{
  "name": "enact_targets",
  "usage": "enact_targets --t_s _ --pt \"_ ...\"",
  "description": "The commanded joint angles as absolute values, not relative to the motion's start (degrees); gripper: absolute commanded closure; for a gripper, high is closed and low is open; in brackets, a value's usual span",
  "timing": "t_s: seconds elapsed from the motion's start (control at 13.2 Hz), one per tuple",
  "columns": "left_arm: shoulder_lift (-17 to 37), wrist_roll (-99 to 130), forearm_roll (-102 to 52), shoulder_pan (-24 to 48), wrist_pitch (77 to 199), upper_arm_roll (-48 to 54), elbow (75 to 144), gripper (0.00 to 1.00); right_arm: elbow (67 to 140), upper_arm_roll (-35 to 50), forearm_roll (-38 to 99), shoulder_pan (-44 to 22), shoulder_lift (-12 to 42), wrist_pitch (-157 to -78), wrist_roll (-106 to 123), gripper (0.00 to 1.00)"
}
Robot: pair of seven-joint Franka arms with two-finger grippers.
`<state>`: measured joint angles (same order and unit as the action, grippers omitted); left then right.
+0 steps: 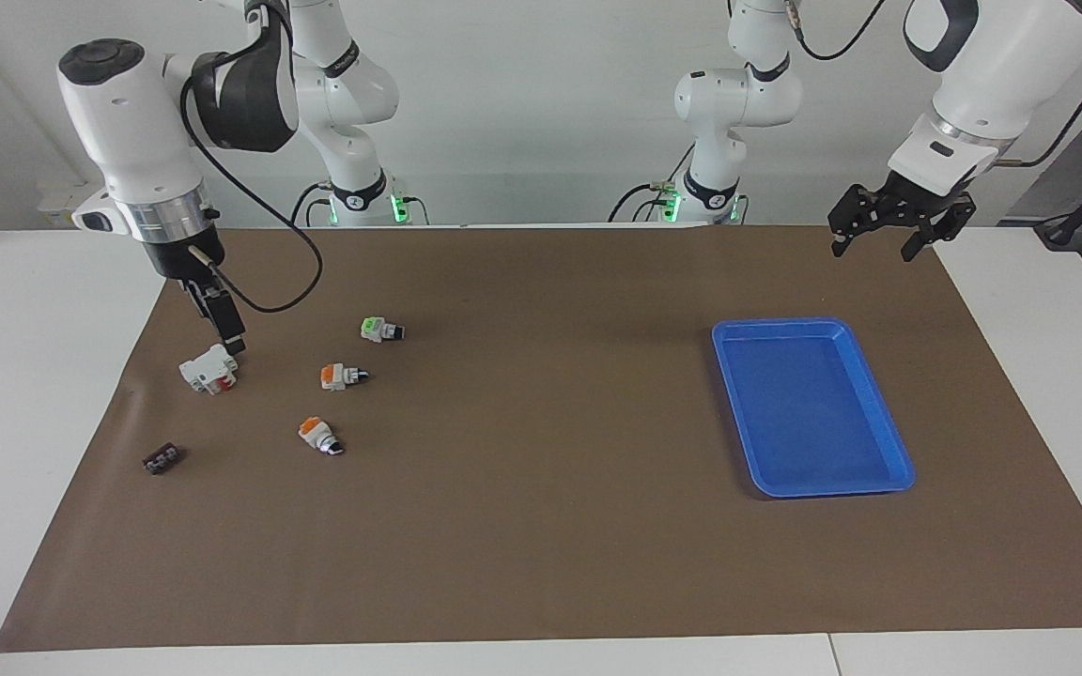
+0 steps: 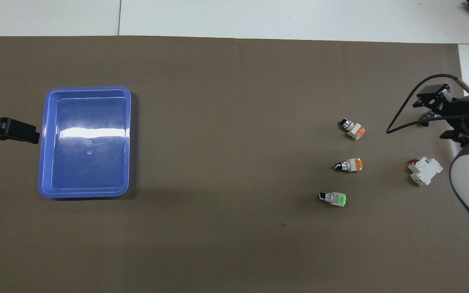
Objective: Turn and place switch with both arms
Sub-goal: 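Lower the right gripper and grasp the orange-topped switch farthest from the robot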
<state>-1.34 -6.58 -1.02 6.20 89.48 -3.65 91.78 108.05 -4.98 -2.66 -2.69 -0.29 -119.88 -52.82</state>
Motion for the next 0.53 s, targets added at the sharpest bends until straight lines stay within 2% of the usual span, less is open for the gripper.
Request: enact_targets --t_s 0.0,0.23,0.45 --pt "-2.99 -6.24 0.09 5.63 90.26 -3.16 93.6 0.0 108.46 -4.66 -2.81 -2.29 2.45 -123.21 -61.39 0.0" --pt "-2.99 -6.24 0.09 5.63 90.26 -3.16 93.6 0.0 108.63 -4.57 1.3 -2.72 8.86 -130.75 -79.93 0.0" --pt "-2.99 -6.24 0.09 5.63 90.26 -3.16 93.6 0.0 108.54 -4.66 11.64 -2.02 14.48 -135.78 -84.29 0.0"
